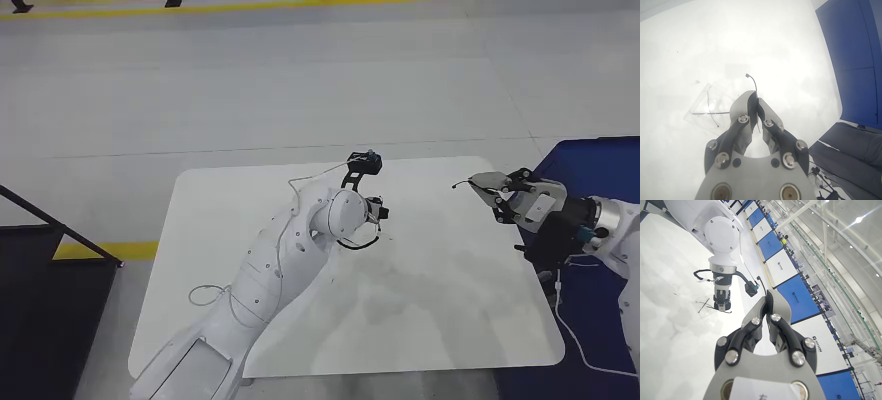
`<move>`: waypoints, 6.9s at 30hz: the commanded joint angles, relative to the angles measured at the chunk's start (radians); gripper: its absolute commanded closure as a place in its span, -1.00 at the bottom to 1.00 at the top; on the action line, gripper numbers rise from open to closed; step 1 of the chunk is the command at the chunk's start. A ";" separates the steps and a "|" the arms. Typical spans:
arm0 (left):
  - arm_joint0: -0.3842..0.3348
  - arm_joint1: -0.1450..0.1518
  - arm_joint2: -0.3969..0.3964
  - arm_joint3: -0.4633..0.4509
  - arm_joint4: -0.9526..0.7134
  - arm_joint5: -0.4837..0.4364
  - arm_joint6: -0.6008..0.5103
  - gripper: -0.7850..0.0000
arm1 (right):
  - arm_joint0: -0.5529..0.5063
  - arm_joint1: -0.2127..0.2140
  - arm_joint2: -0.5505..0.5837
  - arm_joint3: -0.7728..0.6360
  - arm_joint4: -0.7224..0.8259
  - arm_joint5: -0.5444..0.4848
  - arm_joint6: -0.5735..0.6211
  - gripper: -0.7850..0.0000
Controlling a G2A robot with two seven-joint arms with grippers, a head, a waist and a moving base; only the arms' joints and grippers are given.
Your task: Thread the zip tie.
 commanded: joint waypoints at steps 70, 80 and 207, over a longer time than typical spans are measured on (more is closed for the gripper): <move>0.265 0.059 -0.227 -0.404 -0.191 -0.199 0.195 1.00 | -0.008 0.103 -0.218 0.166 0.148 -0.059 0.069 1.00; 0.293 0.055 -0.250 -0.337 -0.508 -0.464 0.303 1.00 | 0.062 0.277 -0.542 0.260 0.580 -0.059 0.054 1.00; 0.370 0.064 -0.117 -0.258 -0.832 -0.762 0.445 1.00 | -0.129 0.251 -0.407 0.190 0.584 0.158 -0.104 1.00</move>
